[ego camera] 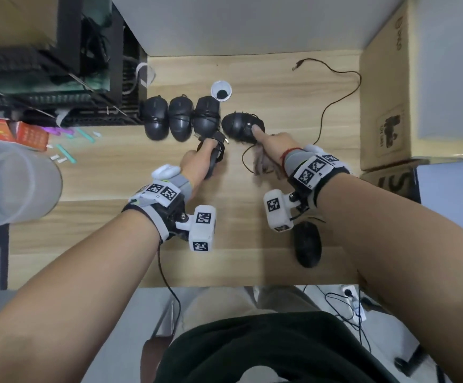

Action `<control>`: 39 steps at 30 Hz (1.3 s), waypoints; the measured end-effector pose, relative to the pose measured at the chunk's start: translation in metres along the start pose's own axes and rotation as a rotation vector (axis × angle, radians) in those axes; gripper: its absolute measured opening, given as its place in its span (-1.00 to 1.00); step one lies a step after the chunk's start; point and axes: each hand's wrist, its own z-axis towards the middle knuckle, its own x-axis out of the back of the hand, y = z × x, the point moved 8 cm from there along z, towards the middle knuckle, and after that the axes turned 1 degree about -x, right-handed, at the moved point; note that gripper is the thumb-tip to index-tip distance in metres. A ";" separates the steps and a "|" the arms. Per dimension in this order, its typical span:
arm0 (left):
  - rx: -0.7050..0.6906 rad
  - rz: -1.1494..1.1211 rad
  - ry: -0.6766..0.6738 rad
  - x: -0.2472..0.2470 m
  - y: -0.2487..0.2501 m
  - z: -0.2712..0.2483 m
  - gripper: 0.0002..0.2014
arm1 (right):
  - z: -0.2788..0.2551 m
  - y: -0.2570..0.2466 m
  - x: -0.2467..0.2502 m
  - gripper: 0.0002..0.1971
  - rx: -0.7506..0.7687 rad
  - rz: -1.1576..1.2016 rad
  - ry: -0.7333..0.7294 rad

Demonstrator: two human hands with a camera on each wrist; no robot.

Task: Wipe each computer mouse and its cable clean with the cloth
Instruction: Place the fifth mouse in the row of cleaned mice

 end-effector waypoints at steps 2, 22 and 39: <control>0.008 0.030 -0.001 0.002 0.001 0.007 -0.25 | 0.014 -0.004 -0.011 -0.12 -0.053 0.028 -0.016; 0.011 0.056 -0.110 0.002 -0.001 0.054 -0.30 | 0.071 -0.082 -0.010 -0.51 0.137 -0.210 0.198; -0.056 0.136 -0.148 -0.042 0.010 0.056 -0.24 | 0.058 0.045 0.051 -0.78 -0.111 -0.357 0.270</control>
